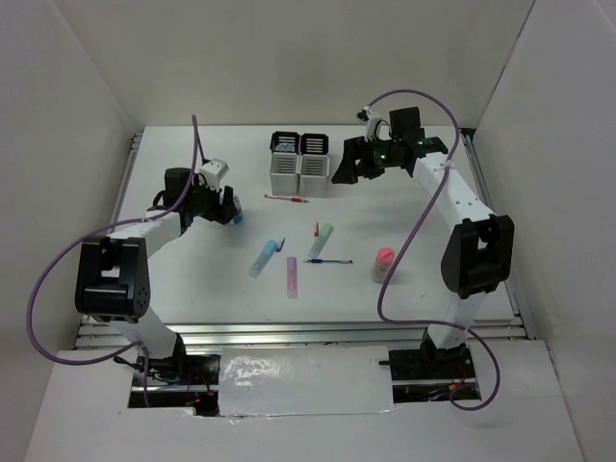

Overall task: Sort the stationery into containers
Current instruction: Pick up the stationery from the center of the board.

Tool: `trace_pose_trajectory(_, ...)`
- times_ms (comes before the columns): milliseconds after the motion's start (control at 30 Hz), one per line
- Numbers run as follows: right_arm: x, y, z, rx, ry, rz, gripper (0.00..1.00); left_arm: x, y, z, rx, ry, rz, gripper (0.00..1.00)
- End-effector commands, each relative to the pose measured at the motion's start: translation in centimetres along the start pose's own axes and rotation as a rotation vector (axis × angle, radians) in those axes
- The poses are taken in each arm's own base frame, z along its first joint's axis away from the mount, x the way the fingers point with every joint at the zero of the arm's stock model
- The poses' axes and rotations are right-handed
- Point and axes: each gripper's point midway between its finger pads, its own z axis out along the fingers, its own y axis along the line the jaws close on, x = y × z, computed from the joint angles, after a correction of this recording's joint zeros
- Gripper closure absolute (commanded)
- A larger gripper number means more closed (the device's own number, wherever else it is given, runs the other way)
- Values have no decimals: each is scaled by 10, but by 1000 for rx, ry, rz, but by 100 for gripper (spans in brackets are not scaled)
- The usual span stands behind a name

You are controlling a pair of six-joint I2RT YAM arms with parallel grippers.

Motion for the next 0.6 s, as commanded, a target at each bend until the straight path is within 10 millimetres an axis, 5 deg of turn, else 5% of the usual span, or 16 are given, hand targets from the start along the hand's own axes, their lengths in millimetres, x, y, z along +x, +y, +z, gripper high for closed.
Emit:
trace_pose_trajectory(0, -18, 12, -18, -10, -67, -65, 7, -60, 0, -14, 13, -163, 42, 59)
trace_pose_trajectory(567, -15, -4, -25, 12, -80, -27, 7, -209, 17, -2, 33, -411, 38, 66)
